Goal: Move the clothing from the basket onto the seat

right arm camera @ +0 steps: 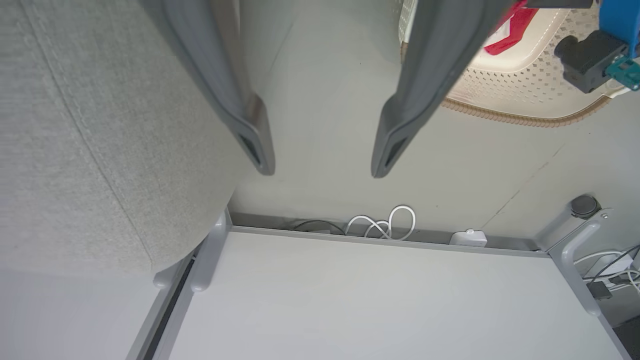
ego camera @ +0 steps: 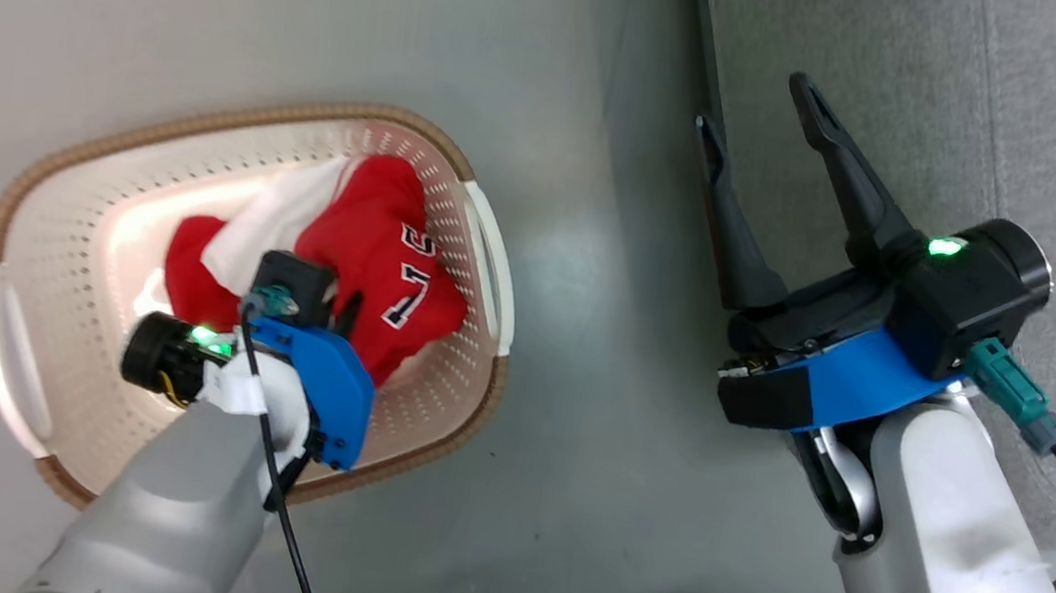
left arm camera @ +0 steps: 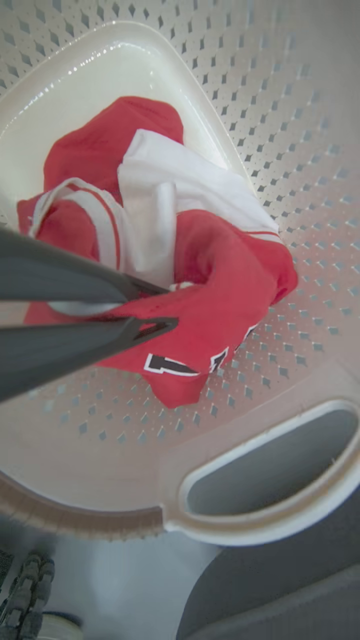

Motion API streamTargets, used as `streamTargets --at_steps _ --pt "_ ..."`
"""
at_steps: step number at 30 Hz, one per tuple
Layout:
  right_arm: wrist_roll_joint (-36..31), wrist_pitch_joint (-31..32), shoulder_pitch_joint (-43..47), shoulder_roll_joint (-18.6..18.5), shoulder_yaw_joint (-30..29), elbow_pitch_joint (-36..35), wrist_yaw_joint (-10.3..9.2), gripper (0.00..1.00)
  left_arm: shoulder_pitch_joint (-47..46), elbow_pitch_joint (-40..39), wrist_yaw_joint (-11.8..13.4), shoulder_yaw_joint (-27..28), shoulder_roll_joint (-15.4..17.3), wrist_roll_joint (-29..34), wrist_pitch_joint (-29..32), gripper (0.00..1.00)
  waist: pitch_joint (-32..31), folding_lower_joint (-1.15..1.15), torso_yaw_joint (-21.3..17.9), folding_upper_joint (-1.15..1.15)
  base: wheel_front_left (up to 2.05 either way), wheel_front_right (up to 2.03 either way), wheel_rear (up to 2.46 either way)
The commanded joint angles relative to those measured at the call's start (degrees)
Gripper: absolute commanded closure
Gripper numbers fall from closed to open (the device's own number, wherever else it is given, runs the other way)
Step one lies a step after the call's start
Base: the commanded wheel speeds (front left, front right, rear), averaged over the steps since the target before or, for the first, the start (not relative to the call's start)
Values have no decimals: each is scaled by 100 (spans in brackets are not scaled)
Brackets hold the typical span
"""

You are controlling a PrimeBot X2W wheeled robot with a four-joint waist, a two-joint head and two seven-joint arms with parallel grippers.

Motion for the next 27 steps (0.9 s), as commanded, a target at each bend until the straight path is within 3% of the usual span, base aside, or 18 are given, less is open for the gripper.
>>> streamTargets --at_steps 1,13,27 --pt "-50 65 107 -78 -49 33 1 0 50 -77 -13 -88 -36 -44 -66 100 -406 0 259 0 0 0 0" --pt "26 417 739 -348 -276 261 1 0 477 -770 -14 -1003 -281 -534 -427 100 -2202 0 1015 0 0 0 0" --pt "120 749 1774 -351 -610 229 1 0 171 -1705 -14 -1888 -333 -1146 -704 100 -3653 0 1718 0 0 0 0"
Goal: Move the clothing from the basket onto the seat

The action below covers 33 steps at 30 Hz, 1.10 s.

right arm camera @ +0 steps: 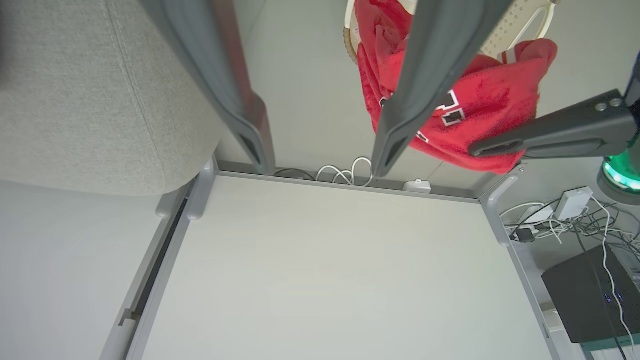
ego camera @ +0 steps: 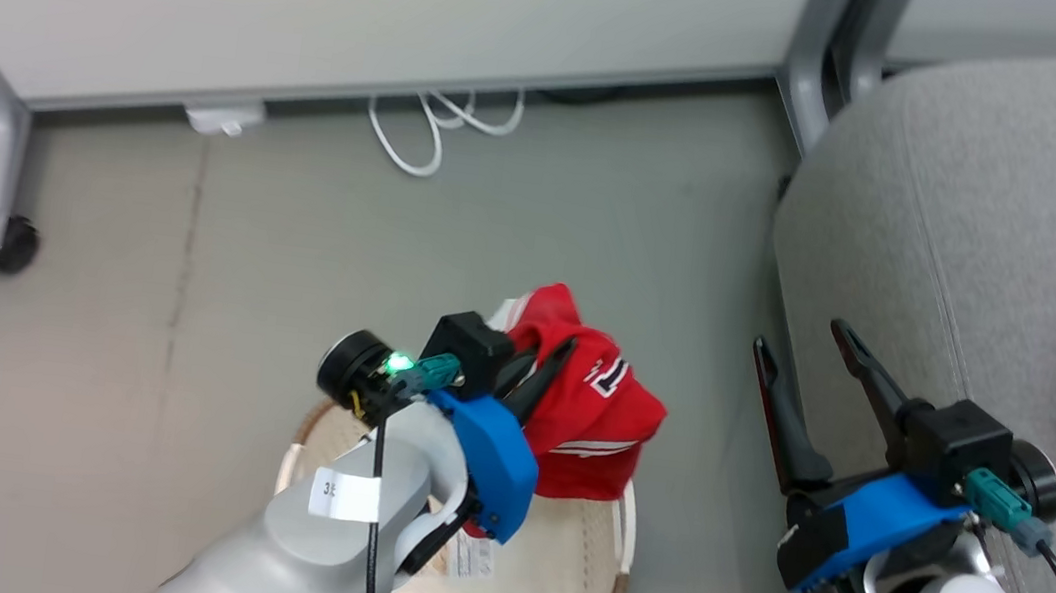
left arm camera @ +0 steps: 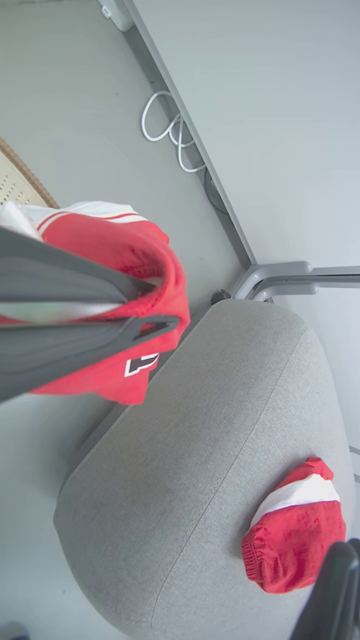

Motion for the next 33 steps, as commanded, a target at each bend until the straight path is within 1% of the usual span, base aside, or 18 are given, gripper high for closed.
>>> streamTargets --at_steps 1,11,18,22,26,33 --pt "21 43 196 12 -54 -41 1 0 -131 -118 -13 -80 -10 -59 -56 100 -440 2 350 -1 0 0 0" --pt "56 201 571 47 -116 -143 1 0 -579 -622 -13 -407 -52 -214 -87 100 -874 2 581 -1 0 0 0" --pt "34 262 767 69 -184 -219 1 0 -918 -948 -13 -612 -70 -328 -90 100 -1035 2 714 -1 0 0 0" --pt "47 285 821 86 -127 -244 1 0 -976 -1007 -13 -603 -77 -388 -93 100 -1052 2 698 -1 0 0 0" --pt "68 300 828 79 -75 -264 1 0 -839 -1025 -13 -588 -76 -427 -94 100 -1040 2 657 -1 0 0 0" --pt "117 336 820 45 40 -154 1 0 -759 -1031 -13 -543 -77 -436 -95 100 -1048 2 592 -1 0 0 0"
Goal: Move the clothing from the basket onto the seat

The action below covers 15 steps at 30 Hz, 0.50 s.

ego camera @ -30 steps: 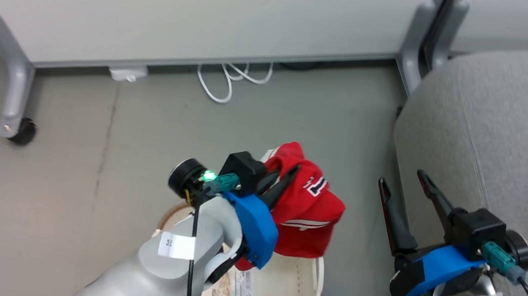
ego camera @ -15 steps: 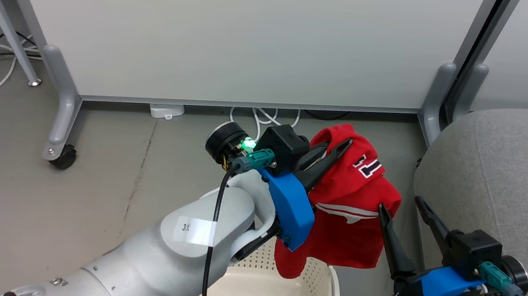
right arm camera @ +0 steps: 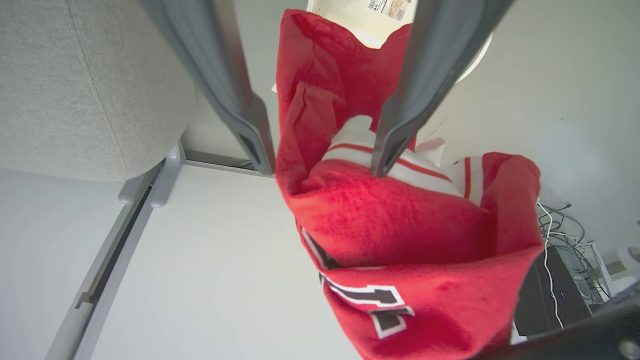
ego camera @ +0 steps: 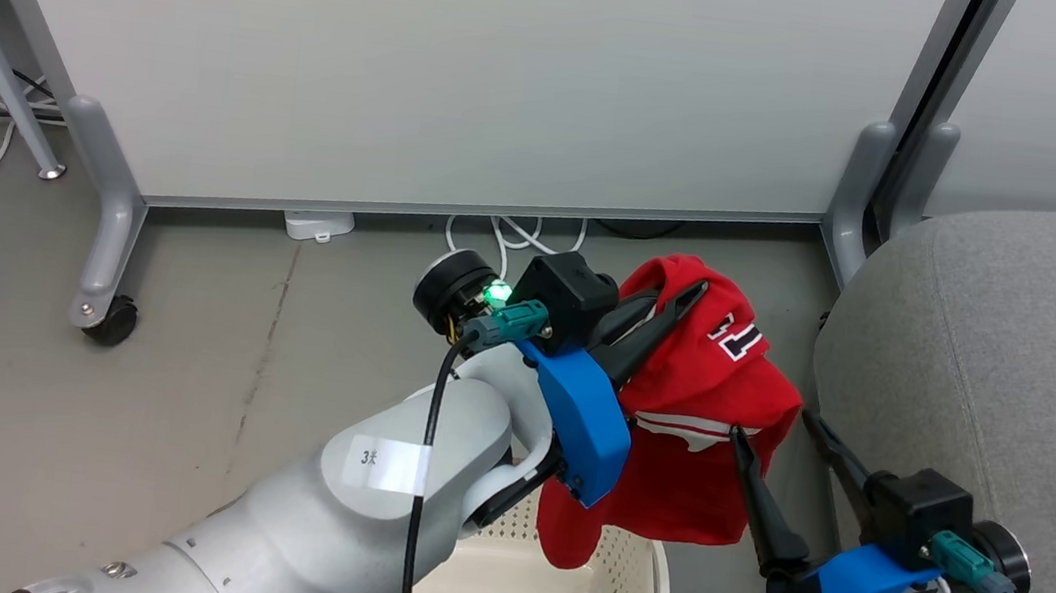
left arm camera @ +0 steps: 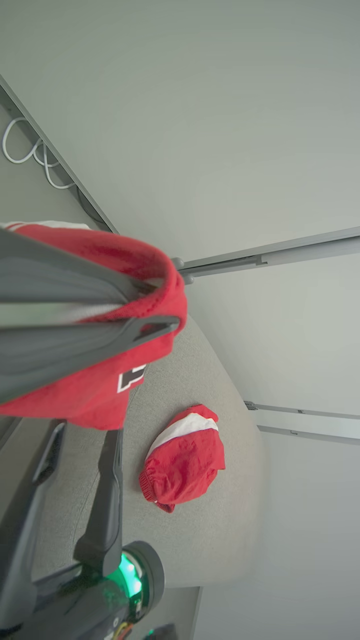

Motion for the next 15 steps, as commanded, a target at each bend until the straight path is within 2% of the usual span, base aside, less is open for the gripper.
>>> streamTargets --at_steps 1,15 --pt "51 -13 27 -23 35 28 1 0 66 -17 -12 20 -4 -32 -29 100 0 0 -9 -1 0 0 0" --pt "352 -21 -759 -140 599 777 1 0 58 -275 -12 -71 -4 2 -30 100 47 0 23 -1 0 0 0"
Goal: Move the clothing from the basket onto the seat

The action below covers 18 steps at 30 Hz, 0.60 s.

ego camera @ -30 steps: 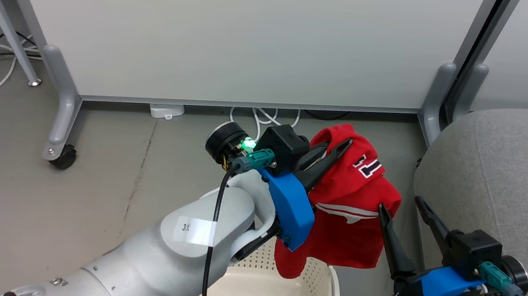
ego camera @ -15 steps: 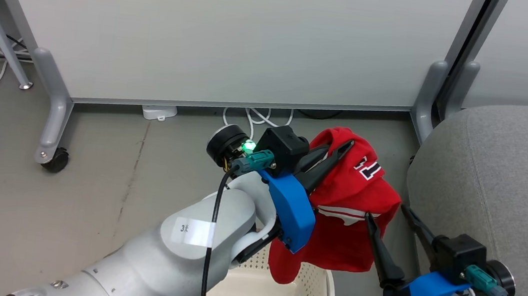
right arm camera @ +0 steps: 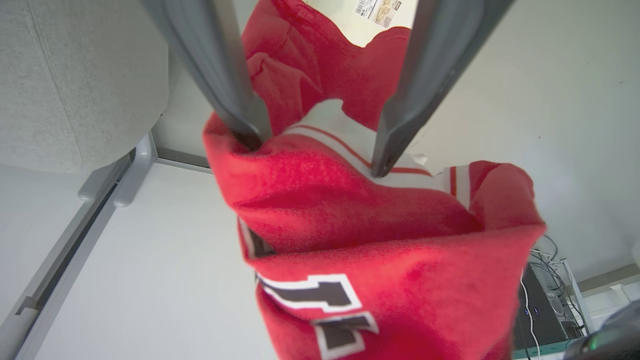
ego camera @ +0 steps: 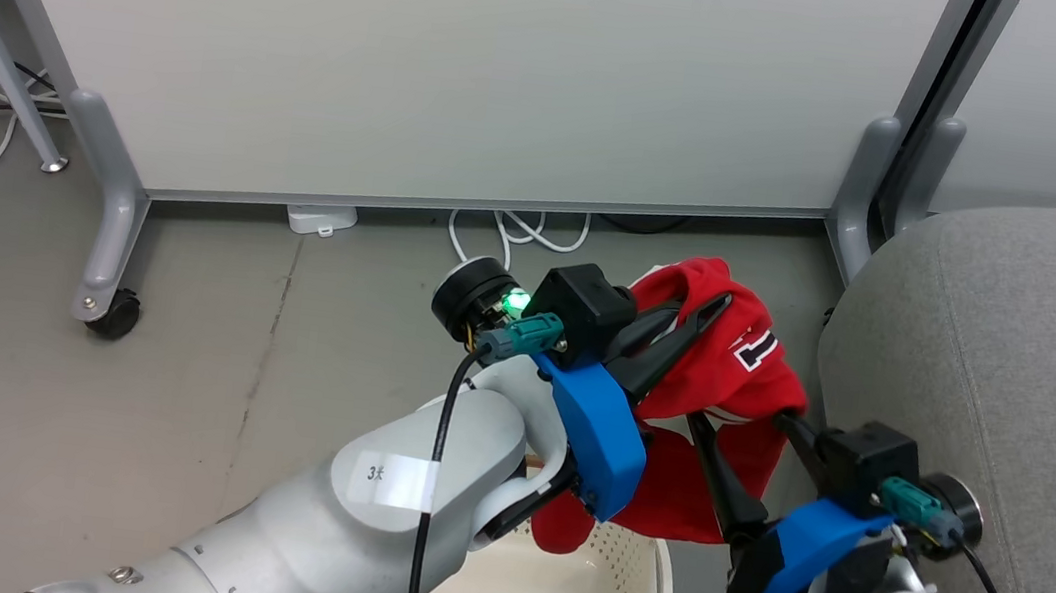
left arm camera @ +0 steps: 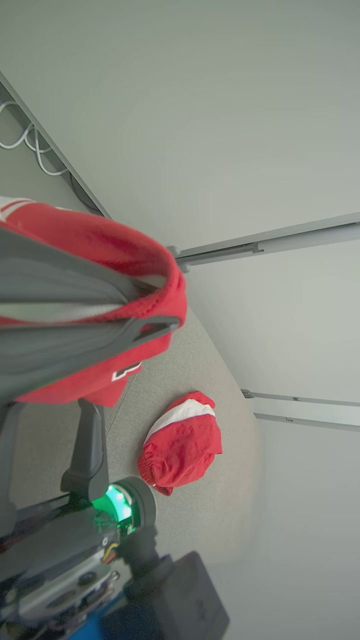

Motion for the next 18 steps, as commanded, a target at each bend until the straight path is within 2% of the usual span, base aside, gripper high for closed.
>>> streamTargets --at_steps 1,10,11,12,13,18 --pt "50 -75 -166 -10 69 64 1 0 10 -32 -12 -23 -2 1 -29 100 9 0 10 0 0 0 0" --pt "152 -316 -789 -76 459 556 1 2 30 -114 -12 -89 -4 -61 -28 100 57 0 55 0 0 0 0" --pt "163 -333 -846 -73 486 606 1 51 25 -119 -12 -91 -4 -56 -28 100 58 0 58 0 0 0 0" --pt "177 -371 -883 -71 507 649 2 78 20 -122 -12 -92 -4 -61 -28 100 60 0 60 0 0 0 0" --pt "189 -388 -910 -72 531 691 2 100 16 -121 -12 -88 -4 -67 -28 100 58 0 62 0 0 0 0" --pt "210 -513 -967 -101 580 871 1 100 30 -85 -12 -50 -4 -88 -29 100 49 0 53 0 0 0 0"
